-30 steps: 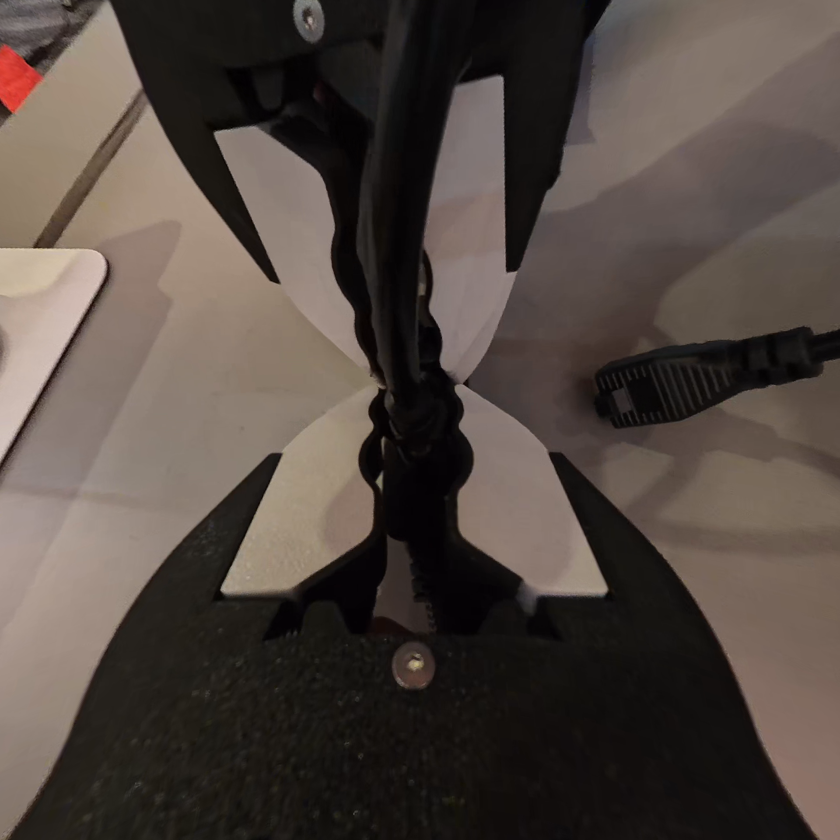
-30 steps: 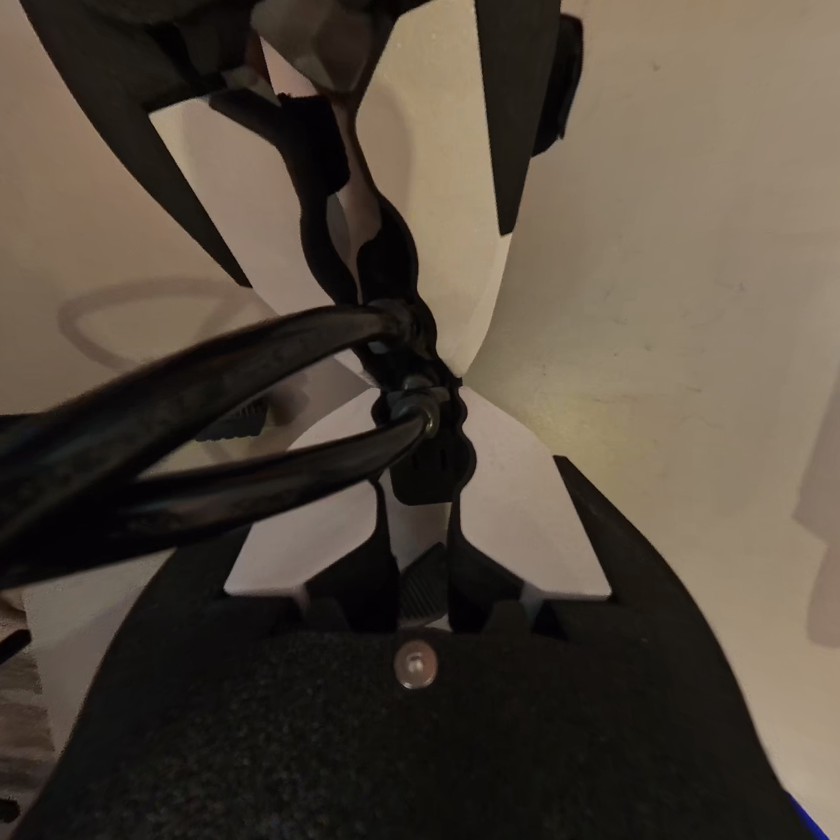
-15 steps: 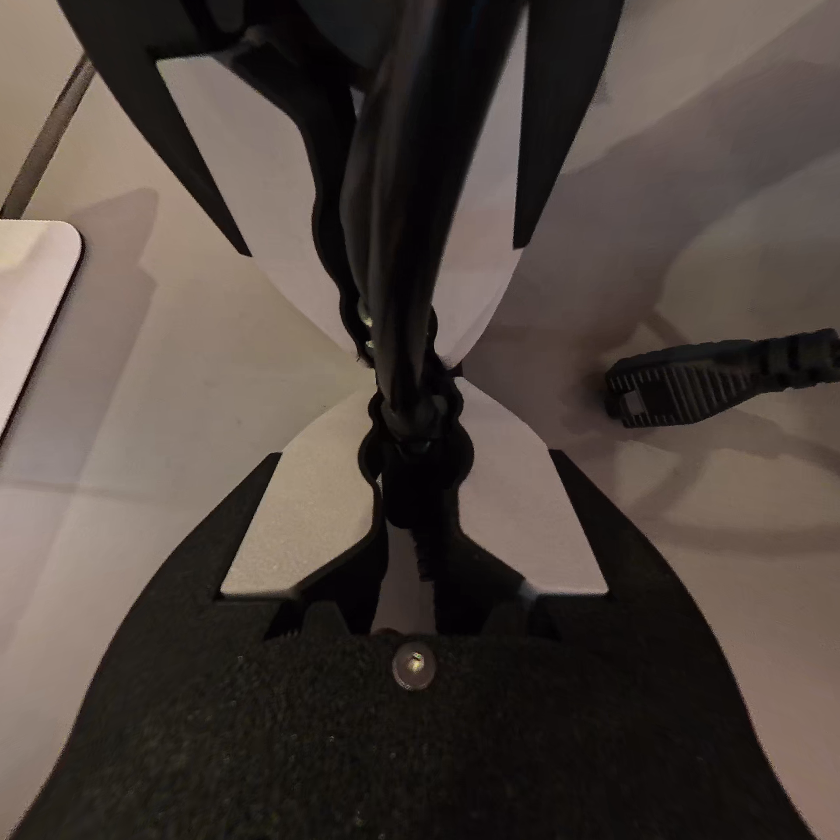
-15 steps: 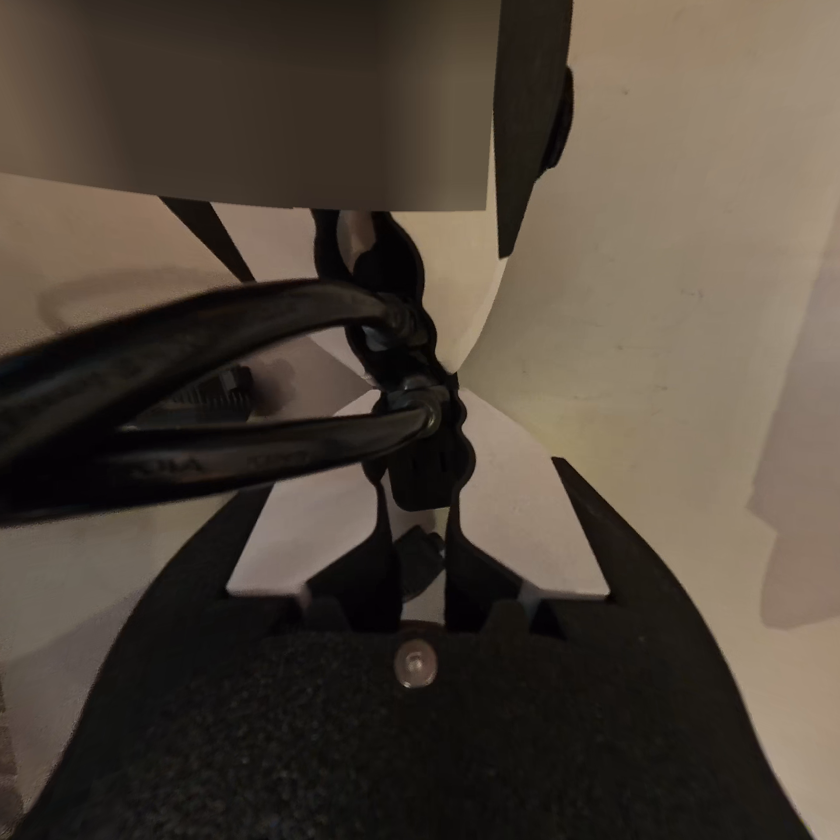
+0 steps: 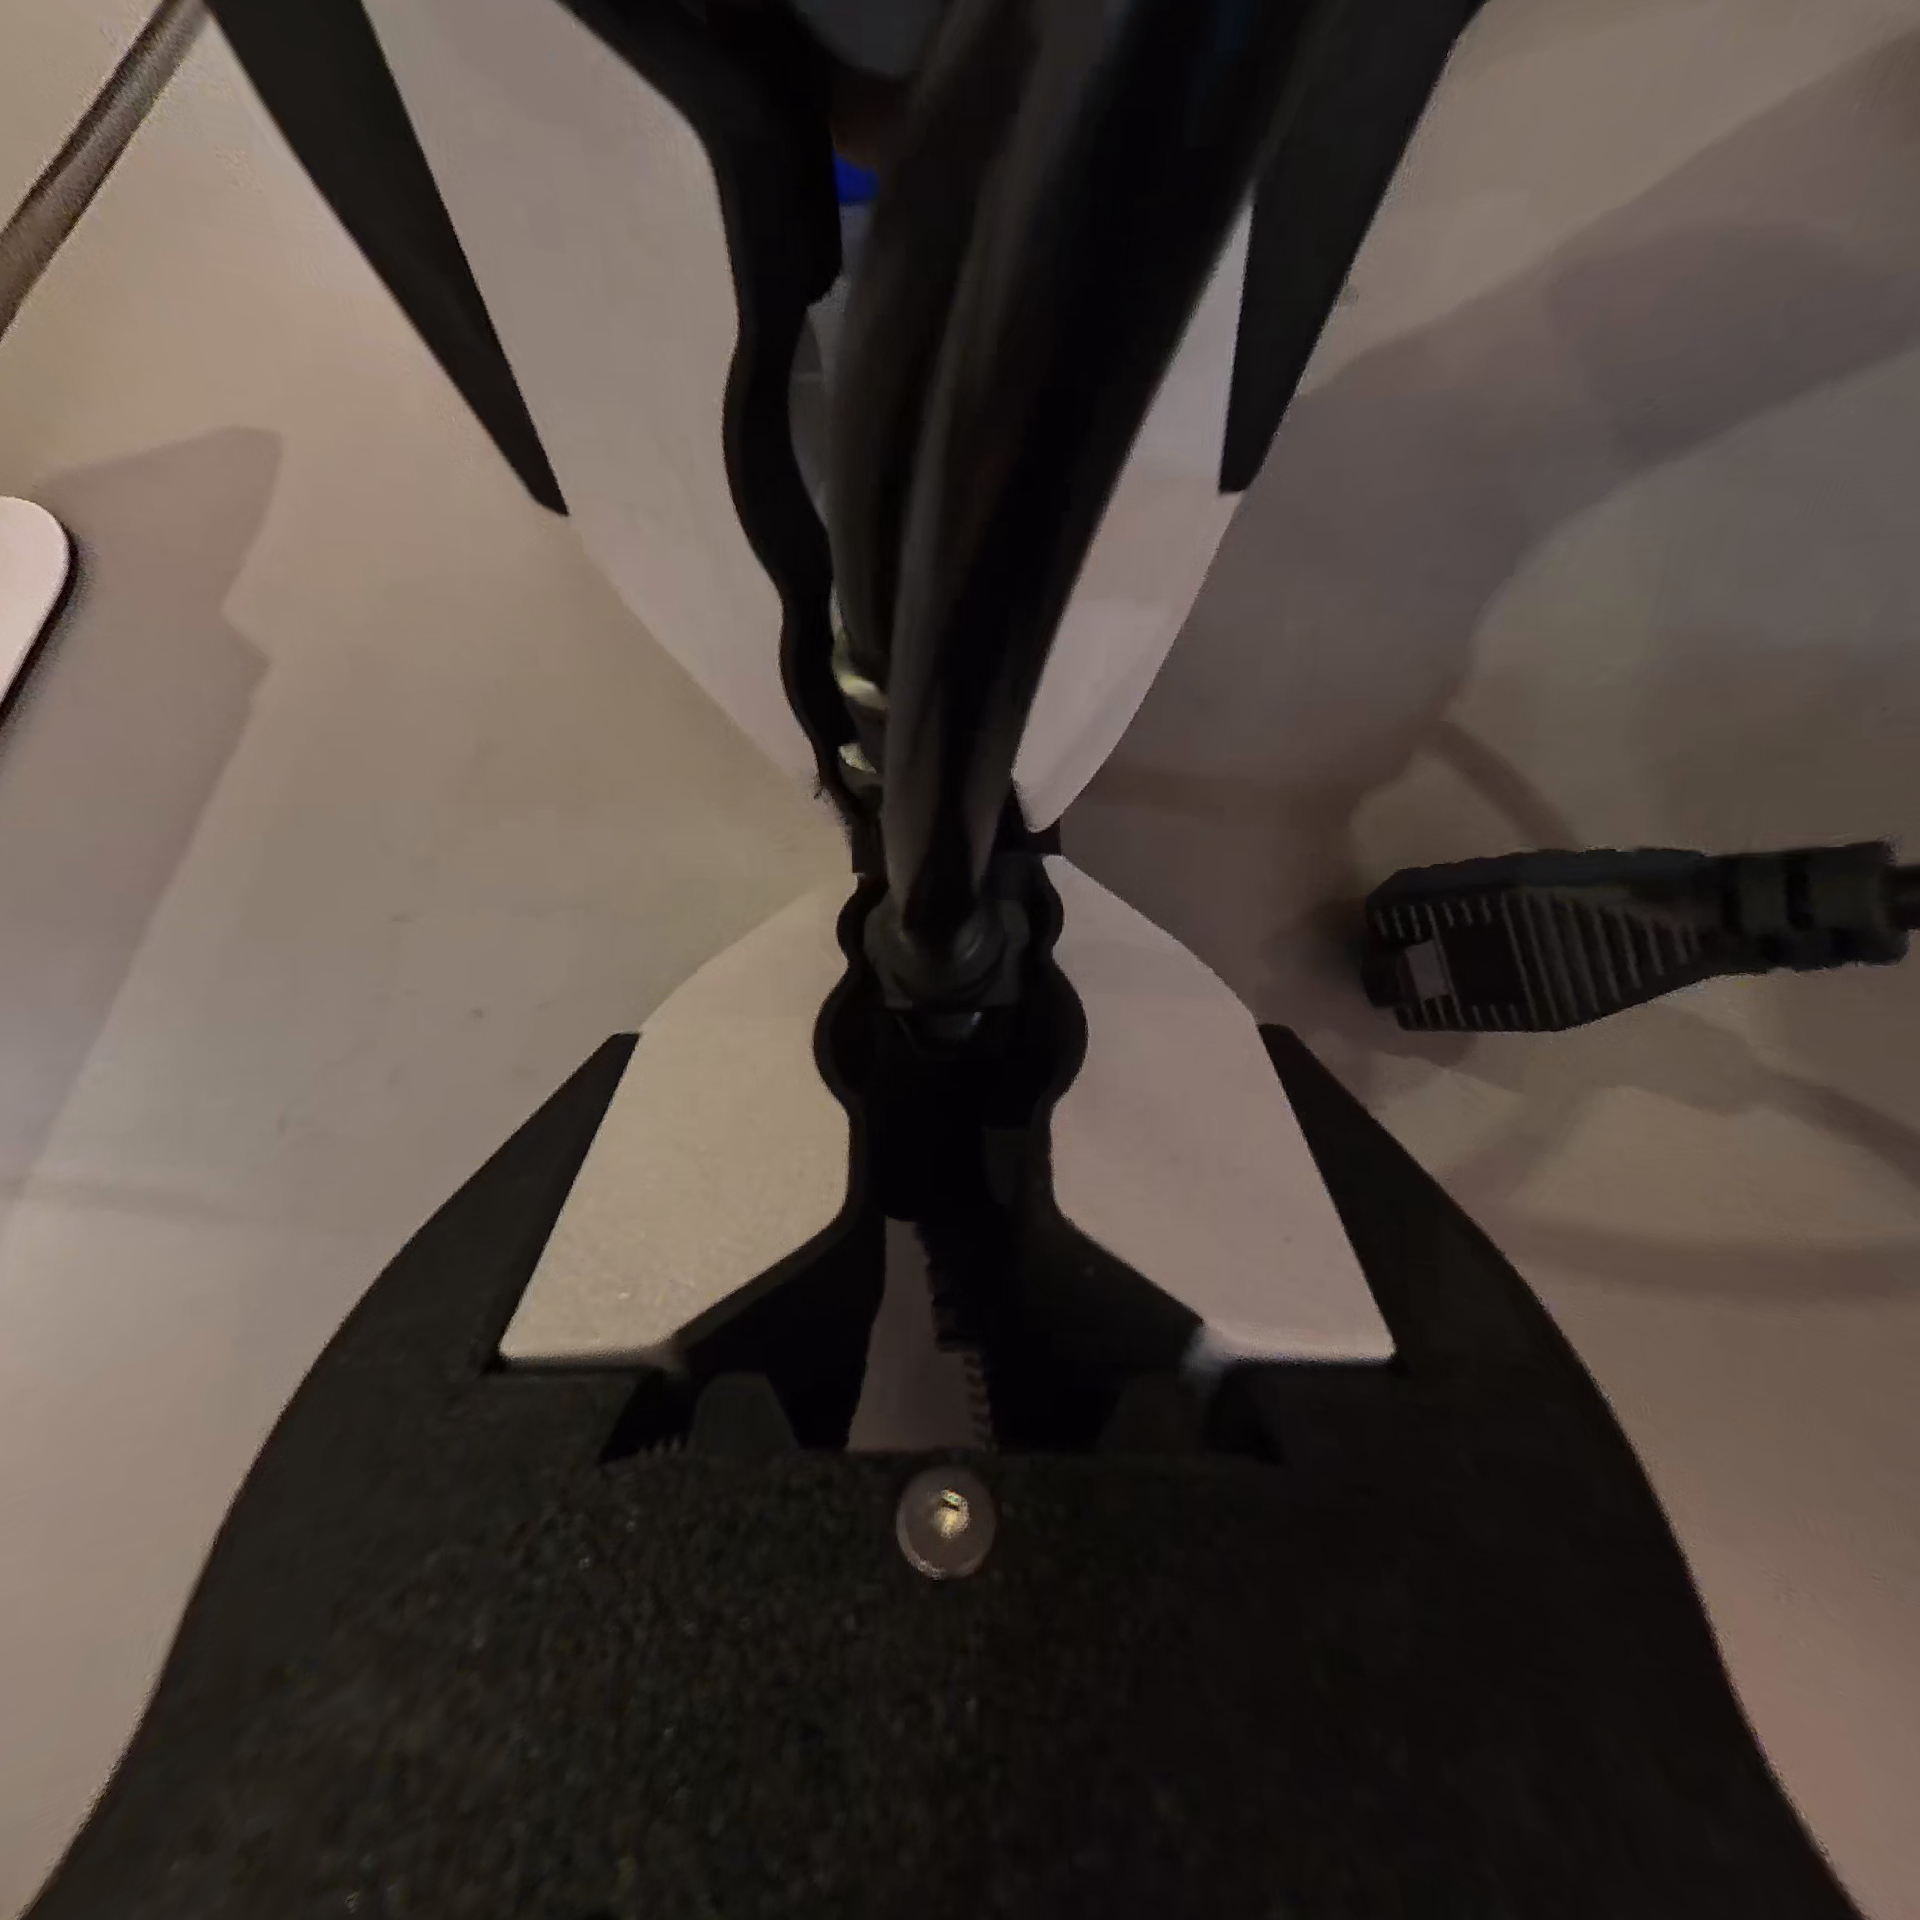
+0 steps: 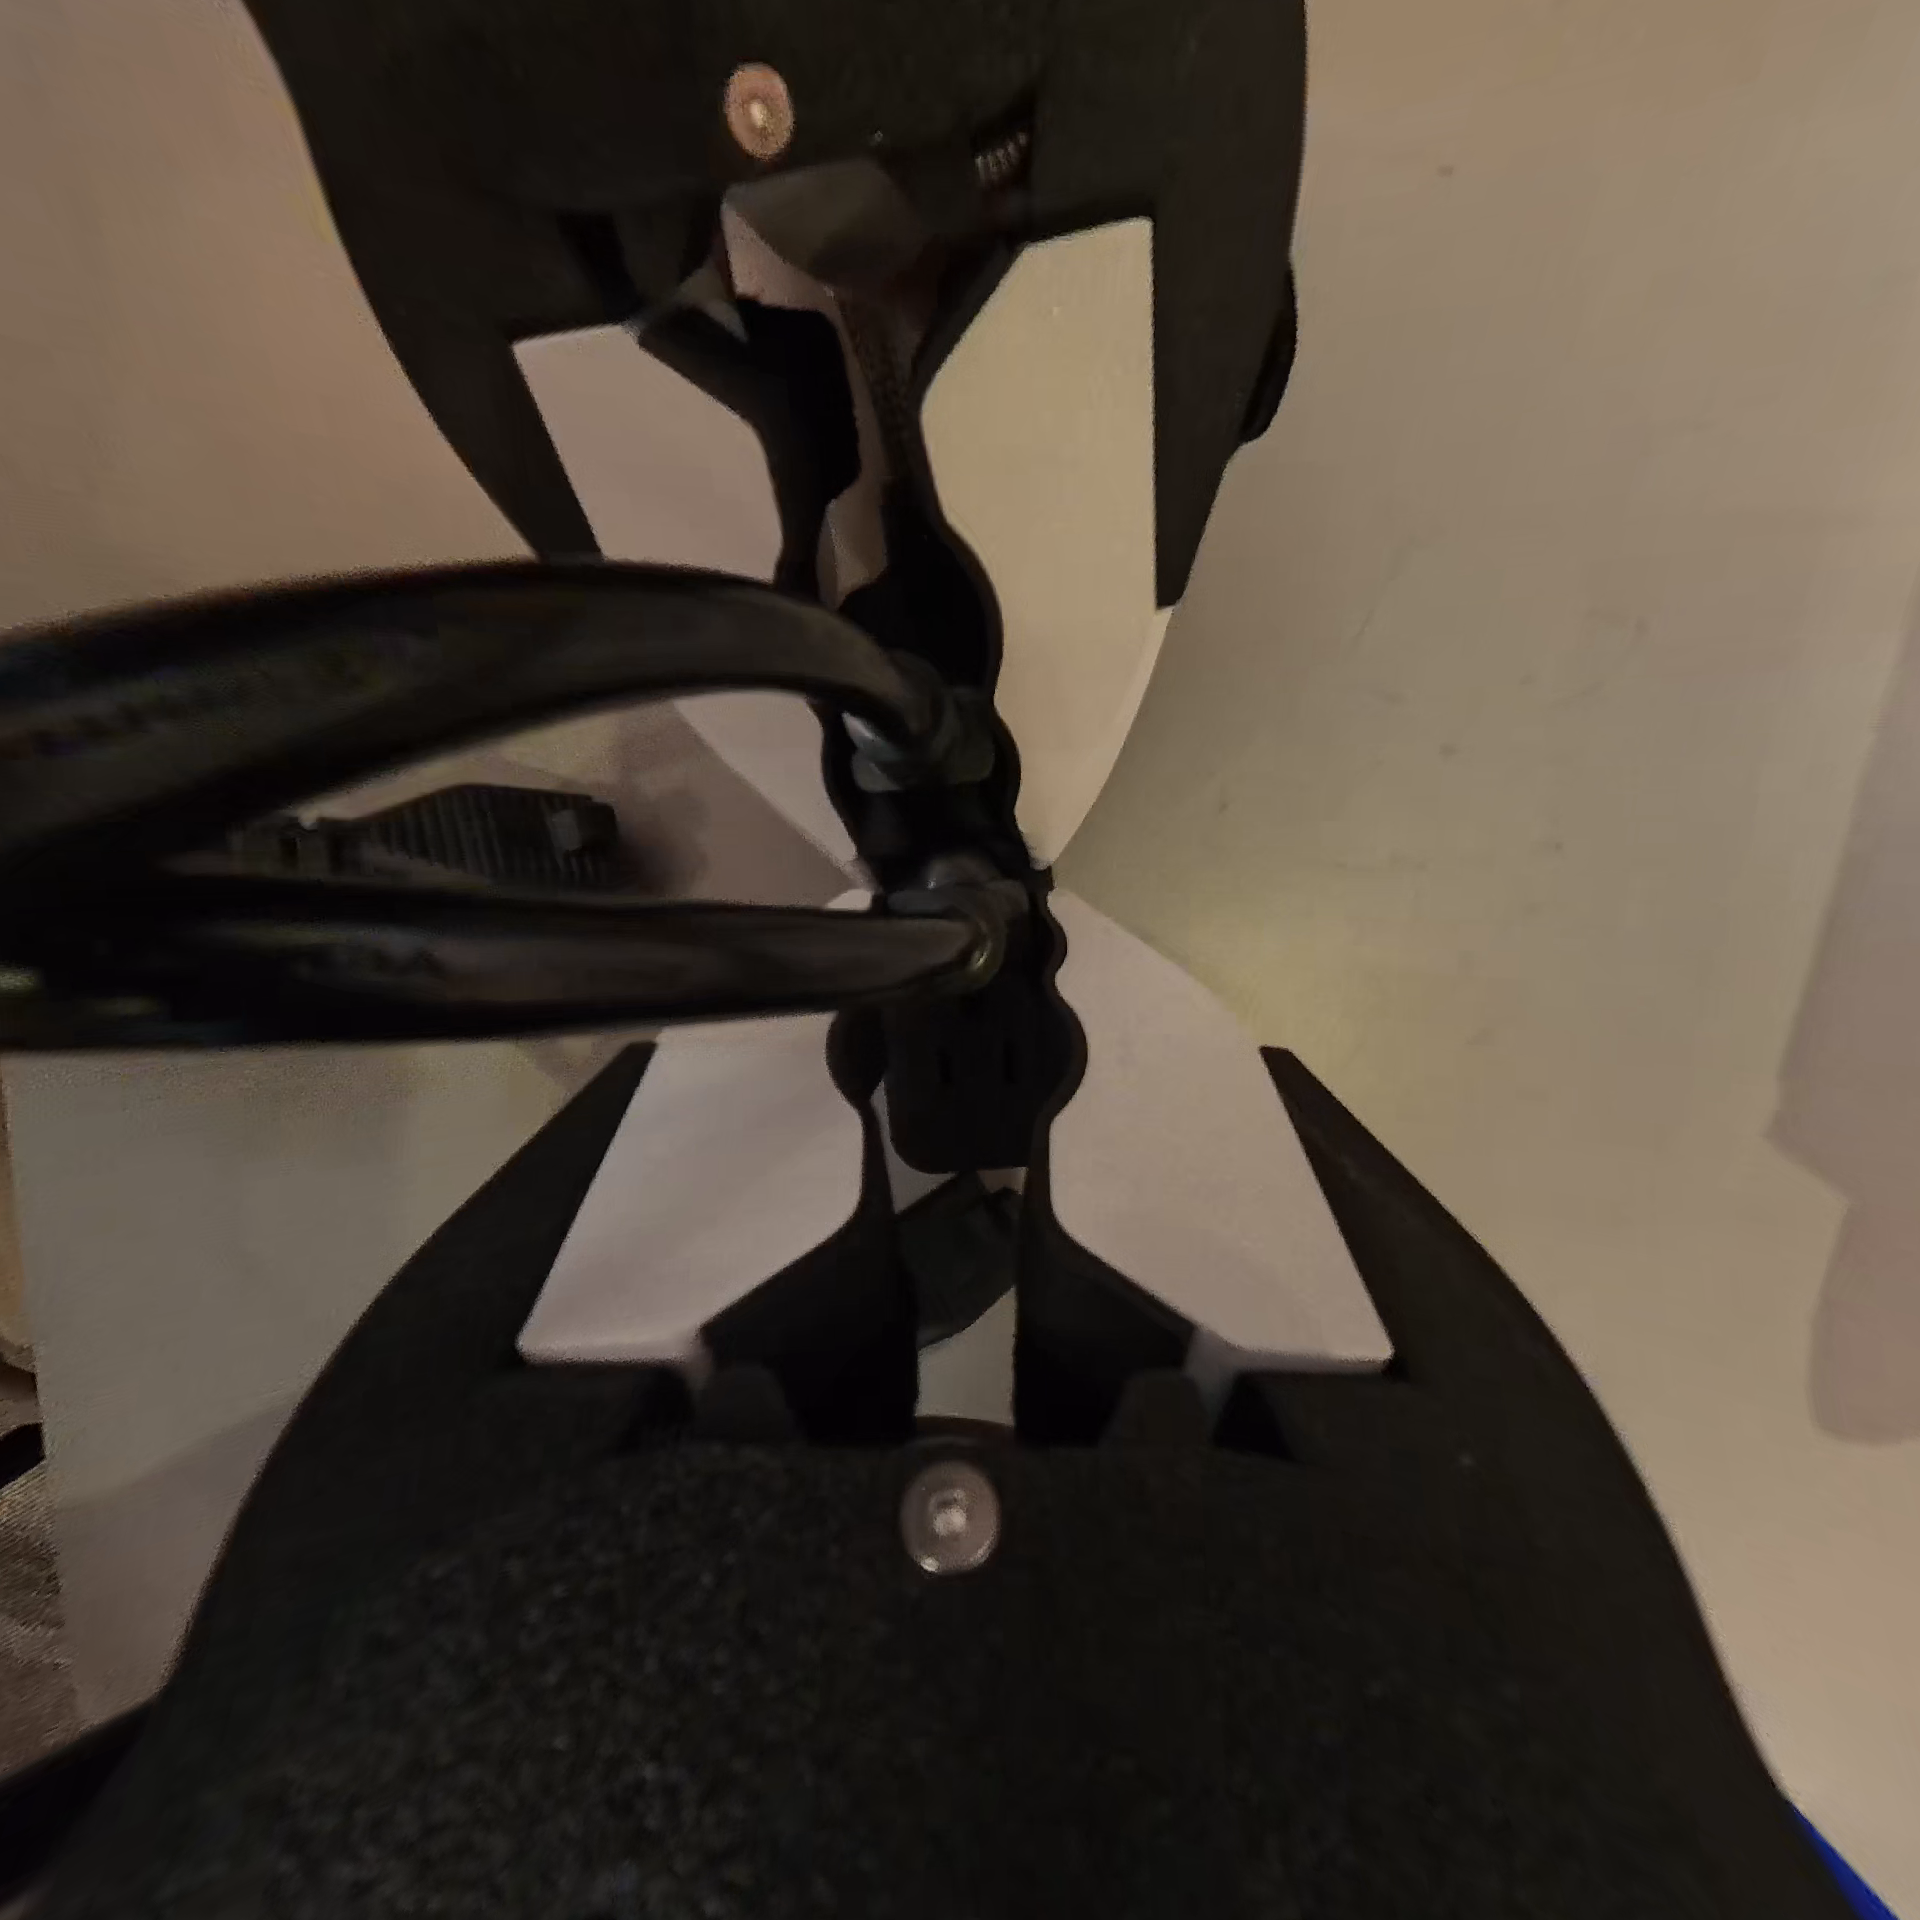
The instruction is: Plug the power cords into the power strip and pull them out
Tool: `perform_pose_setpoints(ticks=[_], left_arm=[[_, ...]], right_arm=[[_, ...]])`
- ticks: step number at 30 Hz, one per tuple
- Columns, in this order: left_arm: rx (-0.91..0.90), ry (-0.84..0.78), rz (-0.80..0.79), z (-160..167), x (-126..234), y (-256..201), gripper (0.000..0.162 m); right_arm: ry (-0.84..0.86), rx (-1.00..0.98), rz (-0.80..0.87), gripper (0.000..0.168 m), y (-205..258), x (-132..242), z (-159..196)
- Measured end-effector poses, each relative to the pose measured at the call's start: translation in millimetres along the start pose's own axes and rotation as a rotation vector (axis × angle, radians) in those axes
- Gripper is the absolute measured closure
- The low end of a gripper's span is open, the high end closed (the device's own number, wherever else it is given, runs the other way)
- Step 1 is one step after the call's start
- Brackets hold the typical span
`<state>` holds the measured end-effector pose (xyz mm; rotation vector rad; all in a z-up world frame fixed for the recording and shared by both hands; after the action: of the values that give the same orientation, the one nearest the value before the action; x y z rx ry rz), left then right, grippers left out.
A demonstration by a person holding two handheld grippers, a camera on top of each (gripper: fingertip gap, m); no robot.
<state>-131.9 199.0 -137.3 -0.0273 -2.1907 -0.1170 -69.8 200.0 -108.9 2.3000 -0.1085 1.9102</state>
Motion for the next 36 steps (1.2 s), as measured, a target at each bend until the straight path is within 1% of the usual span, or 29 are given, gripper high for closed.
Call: perform_pose_setpoints(ticks=[4, 7, 8, 9, 12, 14, 19, 23, 28, 30, 36], left_arm=[[-0.001, 0.026, -0.021, -1.2, -2.1, 0.6, 0.134], [-0.014, 0.035, -0.018, -2.6, -3.3, -0.2, 0.136], [-0.004, 0.024, -0.019, -2.5, -2.7, 0.0, 0.135], [0.012, 0.024, -0.014, -1.7, -1.1, -0.8, 0.129], [-0.013, 0.050, -0.051, 9.4, 9.7, -3.9, 0.127], [-0.004, 0.034, -0.051, 17.6, 10.1, -3.6, 0.129], [-0.005, -0.008, -0.029, 23.2, 10.9, -2.2, 0.129], [0.013, -0.036, -0.030, 26.3, 10.5, -0.2, 0.128], [0.020, -0.015, -0.047, 26.0, 9.6, -0.9, 0.127], [0.020, -0.014, -0.056, 25.5, 8.9, -0.2, 0.127], [0.032, -0.036, -0.052, 26.0, 9.3, 1.4, 0.126]], right_arm=[[-0.062, -0.014, -0.002, 0.145, -2.0, -3.0, 4.5], [-0.072, -0.041, -0.005, 0.144, 0.0, -6.8, 7.2], [-0.077, -0.042, 0.003, 0.143, -0.4, -7.1, 6.6], [-0.085, -0.046, 0.012, 0.143, -1.1, -7.4, 5.2], [-0.125, -0.055, 0.006, 0.143, 0.0, -10.1, -0.5], [-0.136, -0.043, 0.032, 0.143, 0.8, -10.5, -1.8], [-0.172, -0.040, 0.038, 0.143, 1.5, -11.4, -3.6], [-0.252, -0.073, 0.049, 0.143, -0.6, -12.4, -4.6], [-0.404, -0.124, 0.083, 0.144, -0.2, -14.6, -3.8], [-0.419, -0.121, 0.107, 0.145, -0.9, -13.6, -3.3], [-0.449, -0.101, 0.070, 0.145, -4.5, -10.8, -4.4]])
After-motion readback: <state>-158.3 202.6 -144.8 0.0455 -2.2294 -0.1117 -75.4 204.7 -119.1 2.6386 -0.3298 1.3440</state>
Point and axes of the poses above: each gripper's, where its closed fingertips meet, x back along the fingers, z out of its underside, y = z × x across the jaws, the point moved 5 cm from there along x, back along the fingers, and after that the axes turned 14 degrees about y, right-handed, at the moved point
